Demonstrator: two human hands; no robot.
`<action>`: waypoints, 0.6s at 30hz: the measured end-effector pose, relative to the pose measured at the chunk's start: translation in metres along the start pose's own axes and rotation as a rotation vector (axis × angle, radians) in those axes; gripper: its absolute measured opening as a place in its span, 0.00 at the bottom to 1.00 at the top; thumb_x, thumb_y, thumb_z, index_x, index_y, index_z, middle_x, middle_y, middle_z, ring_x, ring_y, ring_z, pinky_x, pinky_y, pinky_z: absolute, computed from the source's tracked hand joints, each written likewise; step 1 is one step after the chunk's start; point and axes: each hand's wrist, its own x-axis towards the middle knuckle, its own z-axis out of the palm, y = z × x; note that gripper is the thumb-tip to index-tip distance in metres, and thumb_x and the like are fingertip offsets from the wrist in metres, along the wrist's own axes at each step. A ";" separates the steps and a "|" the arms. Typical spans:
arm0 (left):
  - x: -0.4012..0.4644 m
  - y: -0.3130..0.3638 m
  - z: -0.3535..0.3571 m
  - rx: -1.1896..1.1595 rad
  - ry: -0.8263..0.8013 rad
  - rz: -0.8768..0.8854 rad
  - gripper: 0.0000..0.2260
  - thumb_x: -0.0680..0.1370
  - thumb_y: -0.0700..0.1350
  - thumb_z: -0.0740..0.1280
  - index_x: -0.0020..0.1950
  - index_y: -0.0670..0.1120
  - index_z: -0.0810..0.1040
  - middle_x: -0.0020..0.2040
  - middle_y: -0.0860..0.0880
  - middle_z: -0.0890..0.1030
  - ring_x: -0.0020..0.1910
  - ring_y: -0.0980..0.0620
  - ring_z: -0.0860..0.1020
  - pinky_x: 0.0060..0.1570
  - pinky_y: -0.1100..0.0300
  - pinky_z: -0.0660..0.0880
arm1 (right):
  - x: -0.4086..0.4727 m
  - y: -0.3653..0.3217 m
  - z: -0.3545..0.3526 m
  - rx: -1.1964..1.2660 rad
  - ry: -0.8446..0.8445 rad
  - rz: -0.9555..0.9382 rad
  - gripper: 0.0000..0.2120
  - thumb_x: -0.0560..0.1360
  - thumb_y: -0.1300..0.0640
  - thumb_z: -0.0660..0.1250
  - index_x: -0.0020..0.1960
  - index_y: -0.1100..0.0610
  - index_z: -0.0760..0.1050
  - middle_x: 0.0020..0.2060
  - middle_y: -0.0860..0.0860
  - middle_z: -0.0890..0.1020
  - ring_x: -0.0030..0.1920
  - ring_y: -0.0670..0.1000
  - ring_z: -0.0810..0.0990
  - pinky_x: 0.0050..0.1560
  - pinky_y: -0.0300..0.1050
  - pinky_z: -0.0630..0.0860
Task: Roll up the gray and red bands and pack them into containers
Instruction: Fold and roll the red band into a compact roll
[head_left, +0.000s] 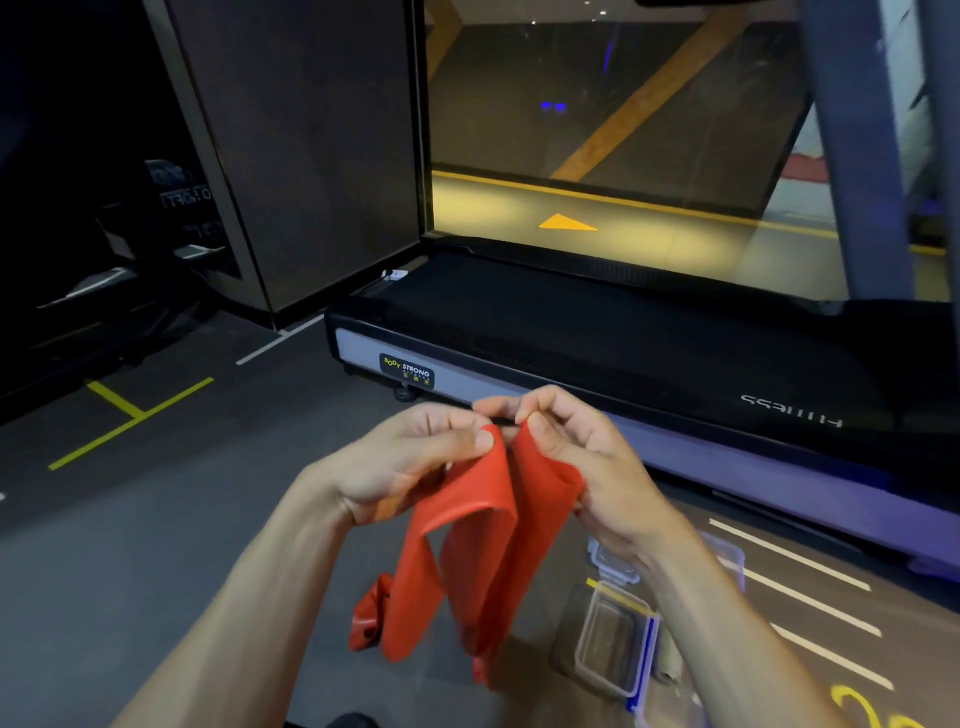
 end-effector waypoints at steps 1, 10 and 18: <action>0.000 0.000 0.000 0.045 -0.012 -0.021 0.11 0.80 0.46 0.68 0.39 0.44 0.74 0.34 0.48 0.68 0.32 0.54 0.64 0.34 0.61 0.61 | 0.001 -0.001 0.002 -0.010 -0.005 -0.004 0.05 0.81 0.56 0.64 0.51 0.58 0.73 0.67 0.59 0.80 0.65 0.63 0.80 0.64 0.53 0.77; -0.016 0.003 -0.015 0.325 -0.053 -0.207 0.20 0.82 0.50 0.69 0.52 0.31 0.77 0.43 0.42 0.75 0.42 0.44 0.70 0.41 0.50 0.66 | 0.008 0.004 0.001 -0.634 -0.112 0.048 0.04 0.83 0.59 0.66 0.52 0.59 0.78 0.43 0.51 0.83 0.43 0.45 0.77 0.48 0.42 0.73; -0.043 0.012 -0.027 0.492 -0.106 -0.291 0.11 0.83 0.45 0.66 0.42 0.44 0.81 0.37 0.50 0.78 0.37 0.54 0.74 0.40 0.61 0.72 | 0.006 -0.001 0.000 -0.573 -0.111 0.014 0.04 0.83 0.62 0.66 0.50 0.58 0.78 0.36 0.40 0.78 0.38 0.40 0.73 0.43 0.34 0.70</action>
